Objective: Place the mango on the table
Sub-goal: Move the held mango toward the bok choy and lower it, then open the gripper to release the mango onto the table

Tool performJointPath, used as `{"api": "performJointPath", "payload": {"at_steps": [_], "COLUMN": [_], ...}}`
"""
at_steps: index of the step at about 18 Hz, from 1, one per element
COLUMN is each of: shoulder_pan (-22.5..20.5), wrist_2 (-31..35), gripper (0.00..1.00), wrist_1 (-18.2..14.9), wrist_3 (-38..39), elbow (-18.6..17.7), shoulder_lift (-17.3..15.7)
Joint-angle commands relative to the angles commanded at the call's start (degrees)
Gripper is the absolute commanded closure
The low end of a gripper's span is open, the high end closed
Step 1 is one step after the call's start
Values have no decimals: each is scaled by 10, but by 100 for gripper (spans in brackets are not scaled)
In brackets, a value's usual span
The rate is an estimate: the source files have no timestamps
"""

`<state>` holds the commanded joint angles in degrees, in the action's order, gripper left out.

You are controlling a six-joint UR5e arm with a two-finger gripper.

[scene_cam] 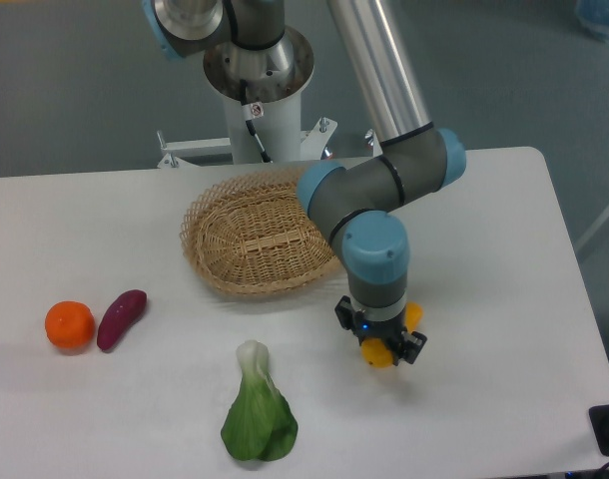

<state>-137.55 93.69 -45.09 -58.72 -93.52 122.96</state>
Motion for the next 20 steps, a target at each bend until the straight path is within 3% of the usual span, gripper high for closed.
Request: {"api": "performJointPath", "payload": {"at_steps": [9,11,14,20], "shoulder_pan": [36,42,41,32], "wrist_2": [0,-2,-4,-8], "gripper": [25,12,1,0], "wrist_1": [-1,0,0,-1], "wrist_3": [23,26,26,24], "elbow": [-3,-4,-4,11], "shoulder_lift": [-3,-5,-9,-22]}}
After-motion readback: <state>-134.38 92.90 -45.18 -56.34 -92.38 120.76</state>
